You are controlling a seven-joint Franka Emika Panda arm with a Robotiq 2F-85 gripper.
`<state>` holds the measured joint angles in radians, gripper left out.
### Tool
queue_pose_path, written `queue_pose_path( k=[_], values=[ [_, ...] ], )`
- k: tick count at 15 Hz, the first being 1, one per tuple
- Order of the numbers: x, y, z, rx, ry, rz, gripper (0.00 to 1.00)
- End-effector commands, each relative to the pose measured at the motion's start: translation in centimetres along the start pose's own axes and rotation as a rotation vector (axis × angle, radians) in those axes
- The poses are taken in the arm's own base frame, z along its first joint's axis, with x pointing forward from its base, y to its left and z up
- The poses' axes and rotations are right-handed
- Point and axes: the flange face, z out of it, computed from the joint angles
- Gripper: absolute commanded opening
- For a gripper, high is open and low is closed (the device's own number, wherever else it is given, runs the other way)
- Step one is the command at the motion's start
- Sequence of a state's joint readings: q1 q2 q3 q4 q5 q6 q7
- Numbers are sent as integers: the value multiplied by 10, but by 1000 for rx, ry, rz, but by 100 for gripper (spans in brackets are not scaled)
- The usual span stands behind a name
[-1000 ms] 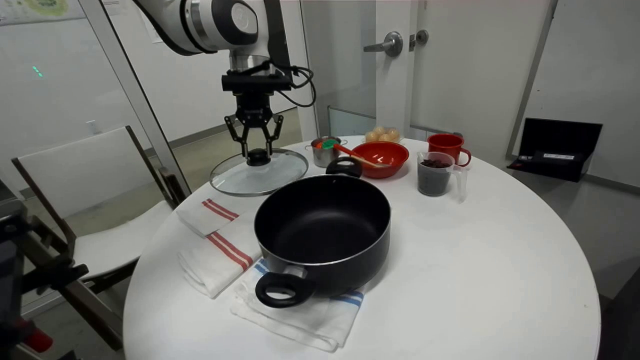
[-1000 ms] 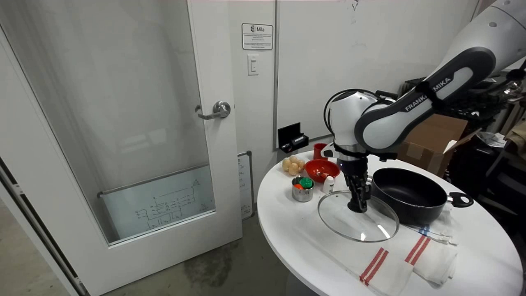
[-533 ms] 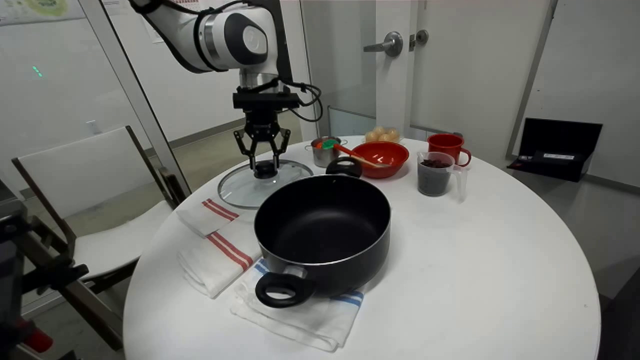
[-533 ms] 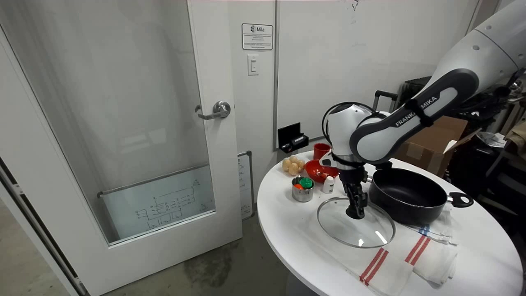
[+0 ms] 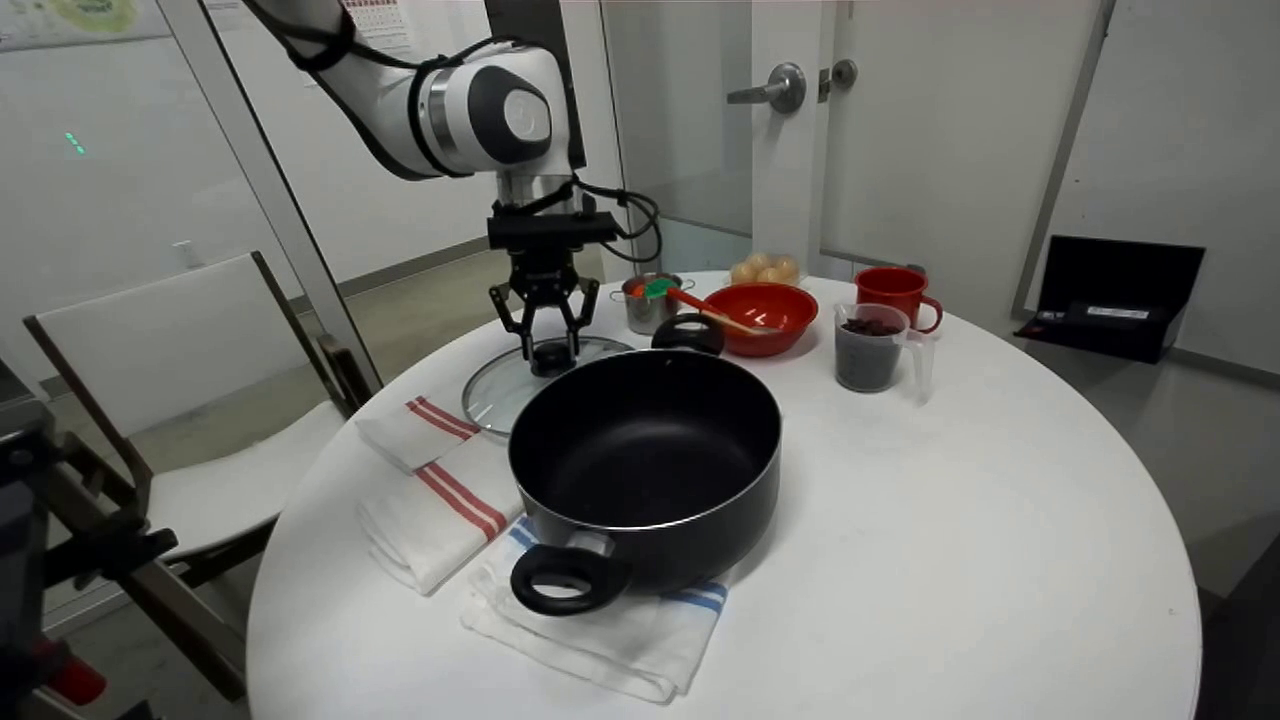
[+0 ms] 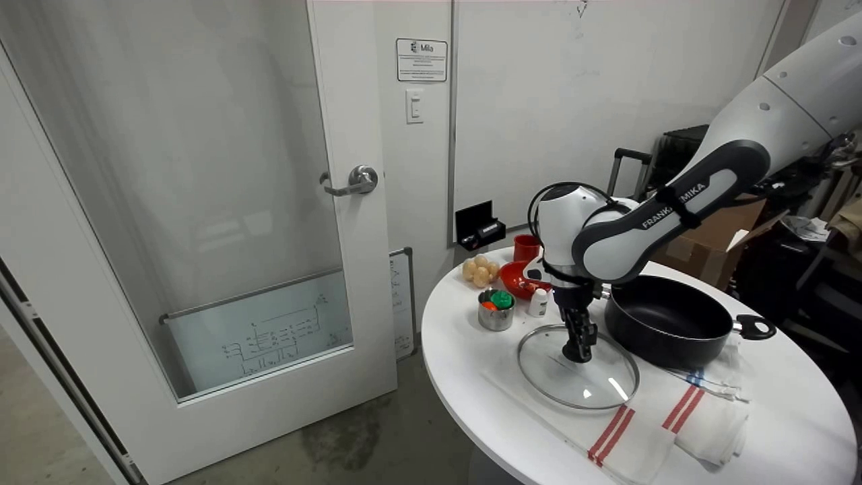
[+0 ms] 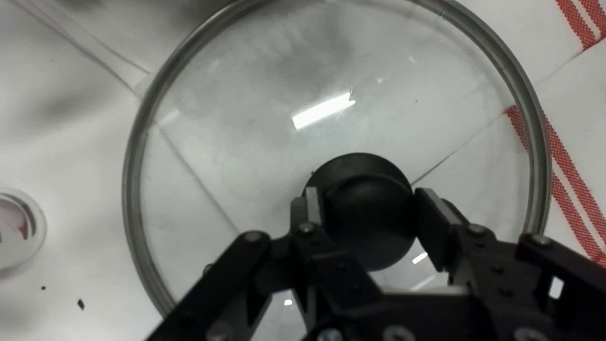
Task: Pick up the lid from the pot and put it on the table
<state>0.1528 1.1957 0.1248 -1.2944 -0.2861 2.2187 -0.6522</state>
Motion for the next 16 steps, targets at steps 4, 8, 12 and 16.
queue_pose_path(
  k=[4,8,12,16],
  values=[
    [5,8,-9,-41,20,3,76],
    [6,12,-17,-52,33,12,99],
    [8,17,-29,-67,55,18,100],
    [8,20,-39,-71,72,22,100]
  ],
)
